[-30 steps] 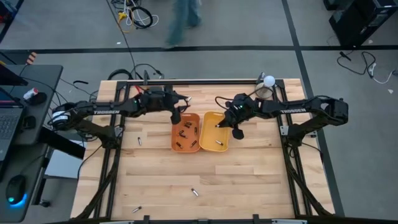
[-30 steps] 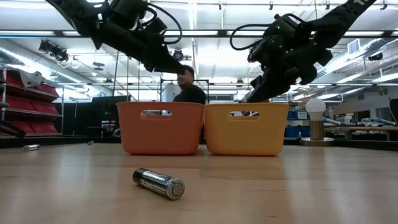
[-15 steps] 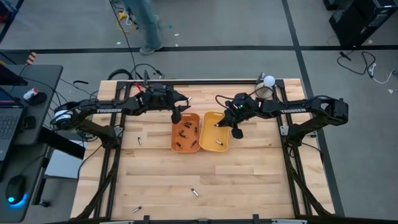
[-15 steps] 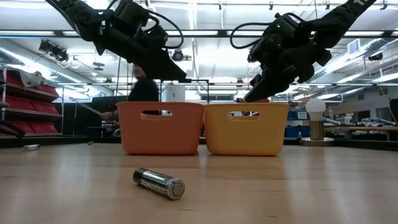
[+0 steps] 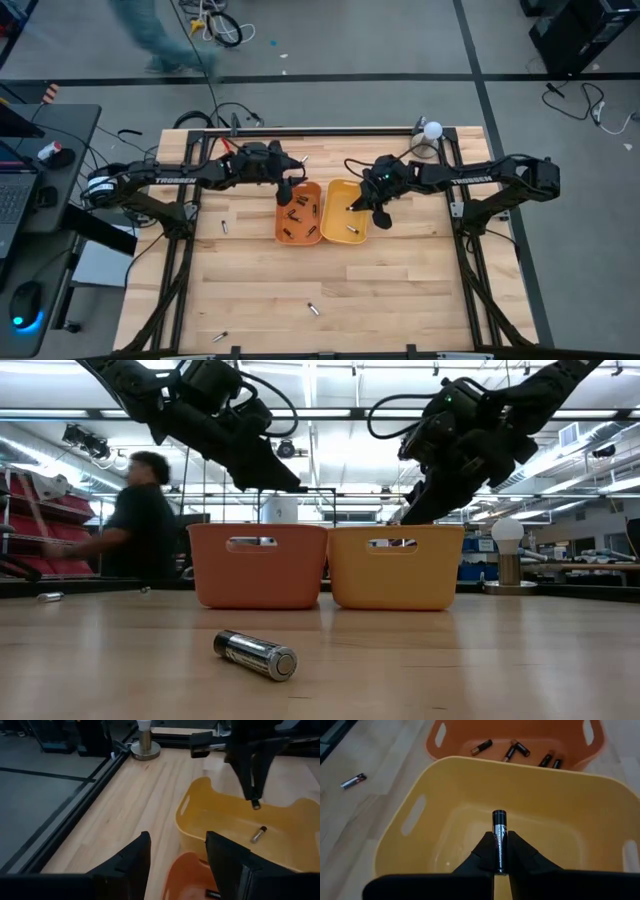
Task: Sort batteries
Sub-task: Put the silver battery into the yellow bin
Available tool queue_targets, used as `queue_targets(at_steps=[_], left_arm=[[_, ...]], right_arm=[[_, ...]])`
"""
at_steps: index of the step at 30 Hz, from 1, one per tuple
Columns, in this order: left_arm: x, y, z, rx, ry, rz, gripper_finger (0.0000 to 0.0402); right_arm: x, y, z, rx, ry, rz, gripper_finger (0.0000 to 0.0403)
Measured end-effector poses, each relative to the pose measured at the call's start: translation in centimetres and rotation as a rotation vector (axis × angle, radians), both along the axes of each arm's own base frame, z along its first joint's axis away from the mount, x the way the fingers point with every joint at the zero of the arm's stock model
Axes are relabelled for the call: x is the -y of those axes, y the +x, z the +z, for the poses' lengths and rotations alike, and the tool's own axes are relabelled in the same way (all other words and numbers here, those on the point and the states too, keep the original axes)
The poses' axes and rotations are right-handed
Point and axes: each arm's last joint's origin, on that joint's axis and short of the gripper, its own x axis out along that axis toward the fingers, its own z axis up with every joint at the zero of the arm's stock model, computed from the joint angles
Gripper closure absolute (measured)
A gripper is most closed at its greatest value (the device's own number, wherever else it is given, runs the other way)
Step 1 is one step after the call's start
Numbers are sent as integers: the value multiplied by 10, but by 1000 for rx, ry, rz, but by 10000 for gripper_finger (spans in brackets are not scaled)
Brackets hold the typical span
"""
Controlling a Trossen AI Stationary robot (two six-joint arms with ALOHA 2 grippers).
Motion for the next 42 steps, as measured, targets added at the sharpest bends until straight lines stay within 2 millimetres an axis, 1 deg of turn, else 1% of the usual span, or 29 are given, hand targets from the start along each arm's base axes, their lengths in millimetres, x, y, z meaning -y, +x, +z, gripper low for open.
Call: queue_targets(at_steps=[7, 10, 13, 15, 17, 21, 24, 26, 28, 32, 34, 36, 39, 42], left_arm=[[0, 0, 1, 2, 21, -2, 216], [0, 0, 1, 3, 20, -2, 216], [2, 1, 1, 13, -19, 10, 216], [7, 1, 0, 9, -55, 10, 216], [17, 2, -1, -10, -95, 3, 216], [43, 5, -6, -70, -73, 35, 216], [58, 7, -6, -76, -22, 88, 216], [62, 8, -5, -75, 21, 130, 216], [62, 7, -1, -53, 44, 144, 216], [50, 6, 3, -21, 26, 123, 216], [43, 5, 3, -21, 14, 130, 216], [32, 3, 4, -7, 16, 157, 216], [6, -2, 10, 34, 36, 222, 216], [-28, -8, 19, 83, -26, 251, 216]], right_arm=[[-2, -2, -3, -52, -12, -22, 378], [-1, -2, -4, -61, -7, -66, 376], [1, 1, -1, -31, 8, -133, 374], [2, 2, 1, -16, 28, -173, 371], [2, 3, 1, -19, 49, -213, 367], [-3, 3, 0, -46, 34, -243, 349], [-8, 4, -1, -57, 12, -249, 325], [-11, 4, -1, -56, 7, -243, 304], [-14, 5, 0, -48, 1, -231, 280], [-13, 11, 7, 49, -29, -214, 236], [-11, 15, 17, 153, -75, -231, 222], [-6, 18, 31, 240, -141, -302, 215], [9, 21, 49, 271, -243, -398, 215], [24, 22, 64, 288, -279, -453, 219]])
